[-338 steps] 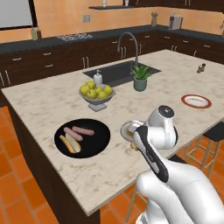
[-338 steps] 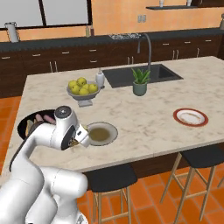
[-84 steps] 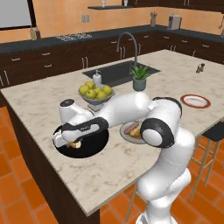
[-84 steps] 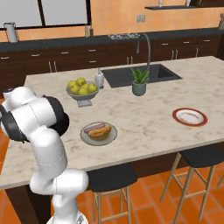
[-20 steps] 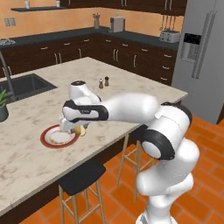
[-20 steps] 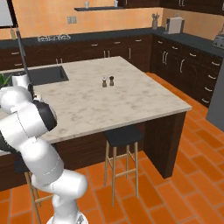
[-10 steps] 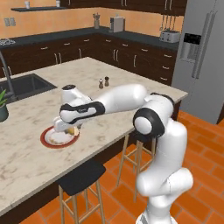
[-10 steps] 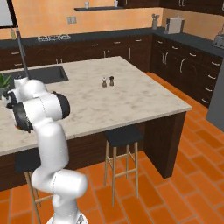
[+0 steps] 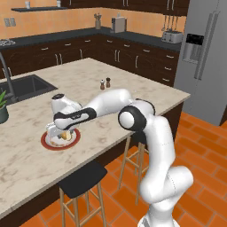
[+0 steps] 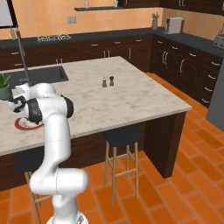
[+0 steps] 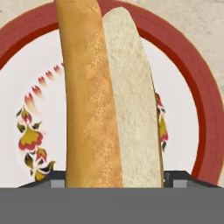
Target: Place one bun and one sausage from the bowl on each plate.
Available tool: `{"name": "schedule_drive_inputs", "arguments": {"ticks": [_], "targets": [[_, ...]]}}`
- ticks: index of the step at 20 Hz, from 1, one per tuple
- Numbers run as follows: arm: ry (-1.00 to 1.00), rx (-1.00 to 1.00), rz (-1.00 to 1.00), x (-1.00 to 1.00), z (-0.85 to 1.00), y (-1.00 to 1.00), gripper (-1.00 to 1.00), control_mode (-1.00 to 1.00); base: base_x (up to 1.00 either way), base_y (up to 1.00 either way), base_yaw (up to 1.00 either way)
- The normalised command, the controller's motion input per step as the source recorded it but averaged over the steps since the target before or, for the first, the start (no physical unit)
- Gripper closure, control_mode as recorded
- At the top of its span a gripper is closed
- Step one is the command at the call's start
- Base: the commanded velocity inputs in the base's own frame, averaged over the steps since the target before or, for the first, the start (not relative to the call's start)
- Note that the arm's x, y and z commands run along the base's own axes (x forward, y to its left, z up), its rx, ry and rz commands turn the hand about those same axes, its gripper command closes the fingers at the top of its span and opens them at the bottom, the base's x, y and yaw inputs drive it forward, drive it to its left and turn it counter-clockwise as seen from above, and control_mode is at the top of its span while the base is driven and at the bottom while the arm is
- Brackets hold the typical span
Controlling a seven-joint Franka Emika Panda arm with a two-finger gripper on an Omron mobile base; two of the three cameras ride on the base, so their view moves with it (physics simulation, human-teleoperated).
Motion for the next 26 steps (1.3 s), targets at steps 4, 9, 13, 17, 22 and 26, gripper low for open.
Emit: {"name": "schedule_drive_inputs", "arguments": {"ticks": [4, 9, 13, 17, 22, 26], "targets": [[0.05, 0.00, 0.00, 0.09, -0.01, 0.00, -1.00, -1.00, 0.00, 0.00, 0.00], [0.00, -0.01, 0.00, -0.28, -0.01, -0.42, -1.00, -1.00, 0.00, 0.00, 0.00], [-0.10, 0.01, 0.00, -0.94, 0.13, -0.89, -1.00, -1.00, 0.00, 0.00, 0.00], [-0.18, 0.05, 0.00, -1.00, 0.33, -1.00, -1.00, -1.00, 0.00, 0.00, 0.00], [-0.13, 0.12, 0.00, -1.00, 0.59, -0.96, -1.00, -1.00, 0.00, 0.00, 0.00], [-0.13, 0.19, 0.00, -1.00, 0.49, -0.88, -1.00, -1.00, 0.00, 0.00, 0.00]]}}
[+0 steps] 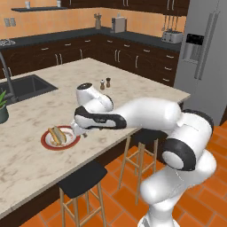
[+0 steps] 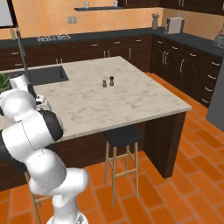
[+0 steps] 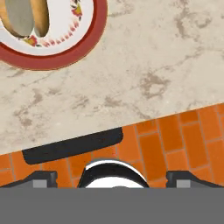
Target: Place one bun and one sausage from the bowl on each plate.
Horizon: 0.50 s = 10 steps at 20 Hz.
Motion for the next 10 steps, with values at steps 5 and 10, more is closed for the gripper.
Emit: {"name": "schedule_drive_inputs", "arguments": {"ticks": [5, 10], "targets": [[-0.23, 0.08, 0.00, -1.00, 0.05, -0.51, -1.00, -1.00, 0.00, 0.00, 0.00], [0.00, 0.00, 0.00, 0.00, 0.00, 0.00, -1.00, 1.00, -1.00, 0.36, 0.18]]}}
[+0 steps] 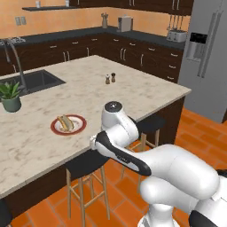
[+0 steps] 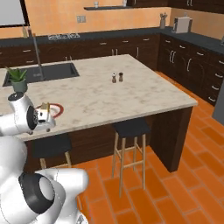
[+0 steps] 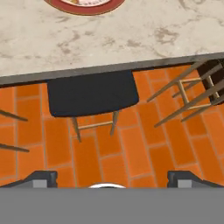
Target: Place one bun and one sausage from the bowl on each plate.
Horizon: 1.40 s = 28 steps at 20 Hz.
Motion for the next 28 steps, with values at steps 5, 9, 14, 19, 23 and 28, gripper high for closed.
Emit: {"name": "schedule_drive_inputs", "arguments": {"ticks": [5, 9, 14, 19, 23, 28], "targets": [[0.00, 0.00, 0.00, 0.00, 0.00, 0.00, -1.00, 1.00, -0.80, 1.00, 0.14], [0.00, 0.00, 0.00, 0.00, 0.00, 0.00, -1.00, 1.00, -0.53, 1.00, 0.04], [0.00, 0.00, 0.00, 0.00, 0.00, 0.00, -1.00, 1.00, -0.39, 1.00, 0.02], [0.00, 0.00, 0.00, 0.00, 0.00, 0.00, -1.00, 1.00, -0.09, 1.00, 0.00], [0.00, 0.00, 0.00, 0.00, 0.00, 0.00, -1.00, 1.00, 0.13, 1.00, 0.17], [0.00, 0.00, 0.00, 0.00, 0.00, 0.00, -1.00, 1.00, 0.16, 0.94, 0.47]]}}
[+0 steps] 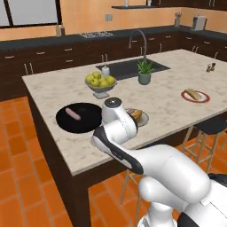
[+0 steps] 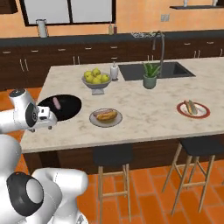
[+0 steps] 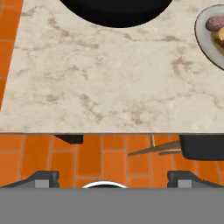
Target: Place one bun and one sausage from the bowl on each plate.
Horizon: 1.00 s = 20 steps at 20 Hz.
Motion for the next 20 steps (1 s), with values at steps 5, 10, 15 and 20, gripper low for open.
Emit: {"name": "schedule_drive_inputs", "arguments": {"ticks": [5, 10, 15, 20], "targets": [[0.00, 0.00, 0.00, 0.00, 0.00, 0.00, -1.00, 1.00, 0.25, 0.22, 0.12], [0.00, 0.00, 0.00, 0.00, 0.00, 0.00, -1.00, 1.00, 0.76, -0.41, 0.00], [0.00, 0.00, 0.00, 0.00, 0.00, 0.00, -1.00, 1.00, 0.92, 0.02, -0.01], [0.00, 0.00, 0.00, 0.00, 0.00, 0.00, -1.00, 1.00, 0.21, 0.73, -0.02]]}}
